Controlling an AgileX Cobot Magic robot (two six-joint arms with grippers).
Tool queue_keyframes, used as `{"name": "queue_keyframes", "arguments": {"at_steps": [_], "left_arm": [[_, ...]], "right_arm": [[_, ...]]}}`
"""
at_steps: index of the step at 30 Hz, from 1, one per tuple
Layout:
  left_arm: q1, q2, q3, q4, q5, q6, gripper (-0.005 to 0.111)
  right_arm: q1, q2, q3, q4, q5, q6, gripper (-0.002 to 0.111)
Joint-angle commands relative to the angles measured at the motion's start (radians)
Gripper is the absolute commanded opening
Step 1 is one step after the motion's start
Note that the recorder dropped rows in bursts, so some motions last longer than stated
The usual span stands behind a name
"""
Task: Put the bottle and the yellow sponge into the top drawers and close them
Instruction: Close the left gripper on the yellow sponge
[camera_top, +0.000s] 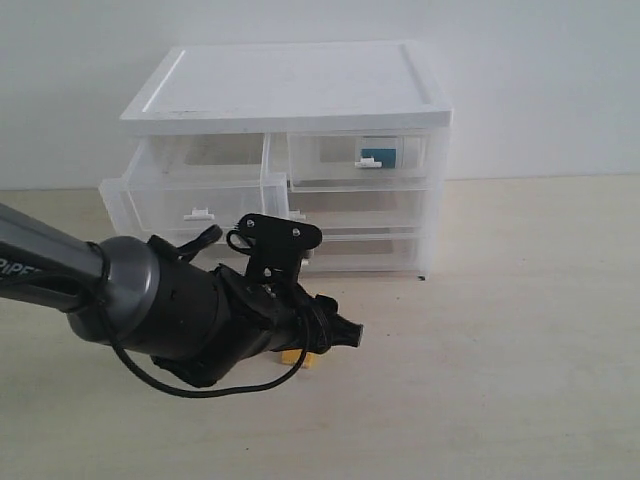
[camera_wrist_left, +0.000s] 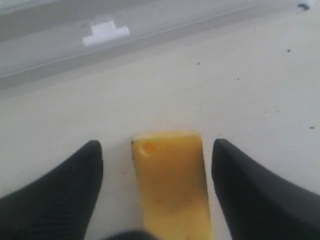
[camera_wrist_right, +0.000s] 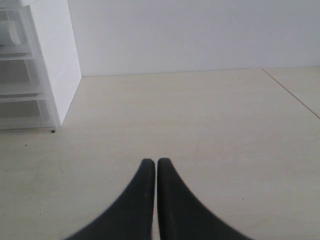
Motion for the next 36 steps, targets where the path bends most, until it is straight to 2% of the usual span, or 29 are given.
{"name": "queue_keyframes", "arguments": {"at_steps": [1,16,20,26,31,36], "left_arm": [[0.005,0.022,-0.019,-0.035,-0.013,0.023,0.058],[0.005,0.046,-0.047,-0.034,-0.025,0.03,0.058],[0.005,0.046,-0.047,-0.038,-0.025,0.03,0.045],[0.005,0.046,-0.047,-0.038,-0.023,0.032,0.005],[0.005,0.046,-0.047,-0.043,-0.021,0.035,0.004],[0.003,0.011,-0.047,-0.072,0.077,0.035,0.004]], "right_arm": [[0.003,-0.005,0.005,0.0,-0.009,0.0,0.0],[0.003,-0.005,0.005,0.0,-0.009,0.0,0.0],[0.003,-0.005,0.005,0.0,-0.009,0.0,0.0],[0.003,-0.005,0.005,0.0,-0.009,0.0,0.0],[0.003,-0.005,0.005,0.0,-0.009,0.0,0.0],[0.003,-0.005,0.005,0.0,-0.009,0.0,0.0]]}}
